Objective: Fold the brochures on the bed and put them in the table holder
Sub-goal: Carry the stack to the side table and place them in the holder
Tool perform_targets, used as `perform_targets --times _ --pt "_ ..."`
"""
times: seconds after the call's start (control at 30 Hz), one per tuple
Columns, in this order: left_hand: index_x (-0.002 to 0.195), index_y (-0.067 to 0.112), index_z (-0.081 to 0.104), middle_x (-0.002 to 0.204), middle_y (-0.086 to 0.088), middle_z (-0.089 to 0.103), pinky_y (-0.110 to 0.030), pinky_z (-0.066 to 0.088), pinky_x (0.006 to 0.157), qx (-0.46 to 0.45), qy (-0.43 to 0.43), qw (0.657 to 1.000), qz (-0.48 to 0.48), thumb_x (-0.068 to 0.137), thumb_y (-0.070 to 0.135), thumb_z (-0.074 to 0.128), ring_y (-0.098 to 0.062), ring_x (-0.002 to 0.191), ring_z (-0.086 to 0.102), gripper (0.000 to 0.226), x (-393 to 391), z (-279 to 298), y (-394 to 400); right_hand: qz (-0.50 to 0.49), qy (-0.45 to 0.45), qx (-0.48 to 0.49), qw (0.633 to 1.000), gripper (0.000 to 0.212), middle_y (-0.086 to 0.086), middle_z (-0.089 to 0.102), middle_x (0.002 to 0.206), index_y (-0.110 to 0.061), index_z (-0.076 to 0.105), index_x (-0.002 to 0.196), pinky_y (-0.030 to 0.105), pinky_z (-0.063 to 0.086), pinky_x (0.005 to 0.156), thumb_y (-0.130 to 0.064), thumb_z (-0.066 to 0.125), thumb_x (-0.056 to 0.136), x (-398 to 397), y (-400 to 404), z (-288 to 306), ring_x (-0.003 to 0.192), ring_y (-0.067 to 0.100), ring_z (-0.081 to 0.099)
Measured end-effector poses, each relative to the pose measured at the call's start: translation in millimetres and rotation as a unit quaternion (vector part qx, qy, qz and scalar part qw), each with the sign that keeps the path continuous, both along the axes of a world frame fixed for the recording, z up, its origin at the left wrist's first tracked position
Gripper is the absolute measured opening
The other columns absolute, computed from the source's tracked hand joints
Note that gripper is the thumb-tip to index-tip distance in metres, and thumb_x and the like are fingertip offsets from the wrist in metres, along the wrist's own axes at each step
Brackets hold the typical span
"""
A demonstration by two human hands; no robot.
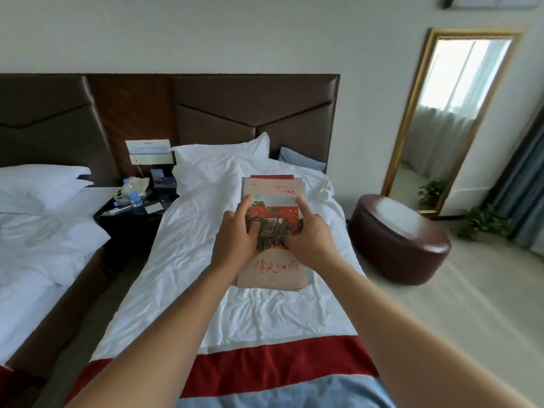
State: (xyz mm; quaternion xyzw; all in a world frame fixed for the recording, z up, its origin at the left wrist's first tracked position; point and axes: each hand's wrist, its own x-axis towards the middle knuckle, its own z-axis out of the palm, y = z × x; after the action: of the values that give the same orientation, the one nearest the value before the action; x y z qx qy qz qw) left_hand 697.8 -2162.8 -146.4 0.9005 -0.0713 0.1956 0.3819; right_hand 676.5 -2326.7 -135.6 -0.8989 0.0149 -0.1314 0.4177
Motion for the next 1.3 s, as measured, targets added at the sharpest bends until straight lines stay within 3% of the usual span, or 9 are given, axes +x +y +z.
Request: perform_targets --times 0.13,0.3,0.37,0.47,0.57,0.7,0.87,1.03,1.3 --pt "0.152 0.04 0.026 0.121 -0.007 0.051 -0.026 0.046 0.073 -0.006 -0.004 0.995 -0.095 0.102 0.03 0.048 -0.012 0.092 0.051 0.056 -4.0 -9.7 -62.2 -0.097 -0.012 0.005 0.995 0.084 -0.003 0.054 0.111 -0.048 0.017 0.154 0.04 0.062 0.075 -0.015 0.059 0.089 -40.5 -52.1 -3.0 0.098 0.02 0.064" --pt "0.153 0.039 0.024 0.119 -0.008 0.05 -0.027 0.048 0.074 0.011 0.016 0.975 -0.223 0.102 0.033 0.045 -0.018 0.098 0.058 0.055 -44.7 -20.1 -167.3 -0.225 0.021 0.019 0.974 0.09 0.007 0.054 0.119 -0.043 0.018 0.155 0.043 0.061 0.078 -0.01 0.06 0.083 -116.6 -139.6 -15.7 0.096 0.023 0.063" --pt "0.153 0.037 0.024 0.119 -0.009 0.05 -0.026 0.048 0.076 0.012 0.012 0.96 -0.279 0.102 0.032 0.046 -0.019 0.099 0.058 0.056 -69.3 -20.9 -214.1 -0.282 0.02 0.021 0.959 0.09 0.008 0.052 0.122 -0.039 0.017 0.156 0.036 0.06 0.074 -0.01 0.061 0.083 -154.4 -176.6 -18.6 0.099 0.022 0.06" --pt "0.152 0.038 0.027 0.126 -0.008 0.049 -0.025 0.044 0.077 0.004 0.004 0.937 -0.35 0.101 0.032 0.049 -0.016 0.104 0.055 0.056 -116.6 -18.2 -285.9 -0.367 0.017 0.015 0.93 0.09 0.007 0.048 0.12 -0.037 0.017 0.157 0.019 0.044 0.058 -0.011 0.062 0.084 -218.9 -231.1 -19.0 0.096 0.018 0.051" --pt "0.151 0.037 0.026 0.134 -0.007 0.047 -0.026 0.044 0.078 0.007 0.002 0.907 -0.422 0.101 0.034 0.048 -0.02 0.114 0.055 0.055 -175.1 -13.6 -357.3 -0.439 0.015 0.022 0.898 0.09 0.006 0.046 0.117 -0.037 0.017 0.157 0.024 0.05 0.064 -0.012 0.063 0.084 -292.0 -281.7 -13.9 0.098 0.02 0.052" --pt "0.152 0.037 0.025 0.126 -0.01 0.049 -0.028 0.041 0.075 0.012 0.016 0.87 -0.494 0.101 0.032 0.047 -0.015 0.096 0.048 0.055 -262.3 -8.3 -446.8 -0.511 0.005 0.033 0.859 0.092 0.007 0.051 0.122 -0.035 0.019 0.156 0.031 0.057 0.072 -0.01 0.065 0.081 -391.6 -341.7 -6.9 0.101 0.022 0.058" --pt "0.152 0.037 0.025 0.118 -0.008 0.047 -0.031 0.045 0.07 0.008 0.026 0.826 -0.564 0.101 0.033 0.046 -0.017 0.09 0.05 0.055 -374.7 -6.6 -541.6 -0.575 0.0 0.025 0.818 0.091 0.008 0.049 0.122 -0.034 0.018 0.157 0.039 0.058 0.085 -0.01 0.065 0.082 -513.1 -406.0 0.7 0.104 0.022 0.056" --pt "0.152 0.039 0.024 0.118 -0.009 0.046 -0.044 0.055 0.082 0.017 0.034 0.794 -0.607 0.101 0.034 0.045 -0.022 0.096 0.052 0.056 -452.2 -1.4 -609.2 -0.607 -0.005 0.011 0.795 0.088 0.009 0.047 0.12 -0.032 0.019 0.157 0.031 0.054 0.078 -0.011 0.065 0.085 -595.8 -458.5 8.1 0.1 0.021 0.054" --pt "0.152 0.035 0.026 0.113 -0.007 0.044 -0.037 0.047 0.079 0.021 0.026 0.764 -0.644 0.1 0.03 0.047 -0.024 0.094 0.052 0.057 -503.3 1.5 -717.7 -0.641 -0.02 0.019 0.767 0.086 0.008 0.046 0.118 -0.033 0.019 0.156 0.022 0.041 0.069 -0.012 0.064 0.086 -648.4 -551.9 5.4 0.094 0.016 0.049"
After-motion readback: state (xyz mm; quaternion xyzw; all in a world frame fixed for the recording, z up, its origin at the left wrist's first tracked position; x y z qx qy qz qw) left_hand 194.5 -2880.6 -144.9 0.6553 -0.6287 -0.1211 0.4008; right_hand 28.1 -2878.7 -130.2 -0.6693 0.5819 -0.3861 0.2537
